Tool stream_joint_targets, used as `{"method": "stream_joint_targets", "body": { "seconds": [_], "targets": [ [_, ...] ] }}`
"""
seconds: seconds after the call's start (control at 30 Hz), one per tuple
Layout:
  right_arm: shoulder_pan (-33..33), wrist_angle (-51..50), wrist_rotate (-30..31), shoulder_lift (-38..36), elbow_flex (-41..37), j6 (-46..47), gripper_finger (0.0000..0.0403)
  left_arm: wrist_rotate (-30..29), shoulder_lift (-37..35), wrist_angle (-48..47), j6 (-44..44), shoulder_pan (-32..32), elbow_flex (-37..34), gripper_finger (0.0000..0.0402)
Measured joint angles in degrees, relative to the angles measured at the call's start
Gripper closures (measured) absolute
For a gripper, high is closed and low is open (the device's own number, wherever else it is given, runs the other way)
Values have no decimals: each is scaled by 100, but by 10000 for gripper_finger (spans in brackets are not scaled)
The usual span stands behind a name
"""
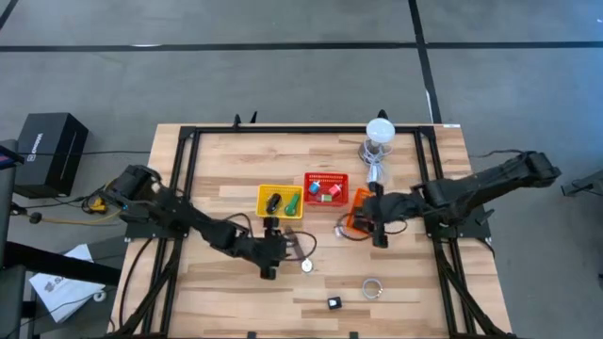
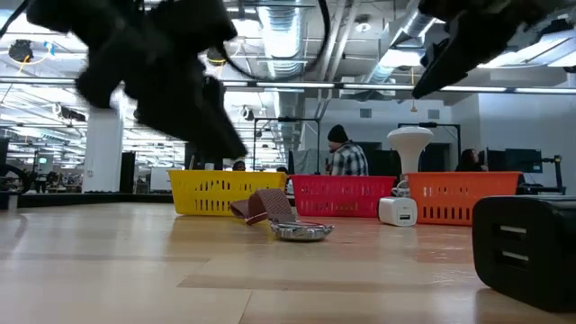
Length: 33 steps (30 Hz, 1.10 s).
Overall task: Pick & Place Office items
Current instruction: Put the brown watch into the yellow bin
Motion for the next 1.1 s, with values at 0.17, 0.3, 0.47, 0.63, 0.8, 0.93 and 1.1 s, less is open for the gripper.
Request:
{"method": "stream_joint_targets", "body": {
  "seconds": [0.17, 0.3, 0.47, 0.63, 0.8, 0.93, 1.1],
  "targets": [
    [3, 2487, -82, -524, -1251, -401, 269, -144, 560, 512, 599, -49, -9, 236],
    [-131, 3152, -84, -652, -1546, -772, 269, -373, 787, 989, 1097, -43, -6, 243],
    [-264, 3290, -84, -657, -1543, -751, 265, -526, 978, 1253, 1329, 102, -4, 251],
    [-262, 3262, -86, -631, -1543, -751, 265, -527, 1138, 1256, 1328, 317, -9, 264],
    [-258, 3266, -89, -633, -1543, -750, 265, -533, 1073, 1346, 1313, 429, -11, 291],
    [-258, 3246, -89, -633, -1543, -748, 264, -529, 912, 1485, 1328, 384, -7, 343],
    [-260, 3205, -89, -633, -1543, -748, 266, -1045, 352, 1484, 1421, 302, -11, 395]
  ]
}}
